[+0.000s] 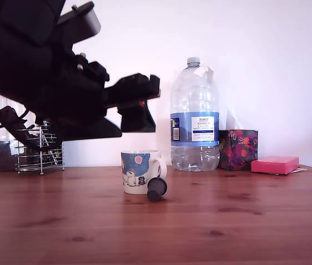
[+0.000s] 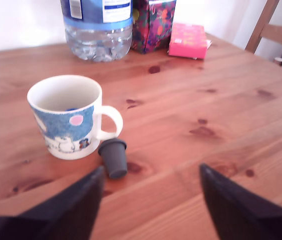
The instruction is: Pick up the coffee capsules from the table one by one and drop them inside the nearest coffee cup
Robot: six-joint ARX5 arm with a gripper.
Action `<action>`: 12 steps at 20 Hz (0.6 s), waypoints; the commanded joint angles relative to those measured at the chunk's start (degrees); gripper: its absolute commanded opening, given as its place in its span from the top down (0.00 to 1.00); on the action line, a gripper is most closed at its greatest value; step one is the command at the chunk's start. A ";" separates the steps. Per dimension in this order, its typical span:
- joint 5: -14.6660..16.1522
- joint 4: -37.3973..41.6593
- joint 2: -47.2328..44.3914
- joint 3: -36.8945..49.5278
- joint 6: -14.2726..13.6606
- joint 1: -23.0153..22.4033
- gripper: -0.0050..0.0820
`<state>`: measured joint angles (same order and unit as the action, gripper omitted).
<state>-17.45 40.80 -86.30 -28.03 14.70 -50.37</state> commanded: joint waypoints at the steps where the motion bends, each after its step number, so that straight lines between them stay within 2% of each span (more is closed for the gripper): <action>1: 0.57 0.68 -3.39 -0.44 0.59 0.52 0.10; 7: 2.89 0.48 -12.55 -6.99 0.52 1.07 0.10; 12: 3.72 -6.32 -20.52 -16.06 0.59 3.26 0.10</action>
<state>-13.87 35.16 -104.95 -44.16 14.87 -47.77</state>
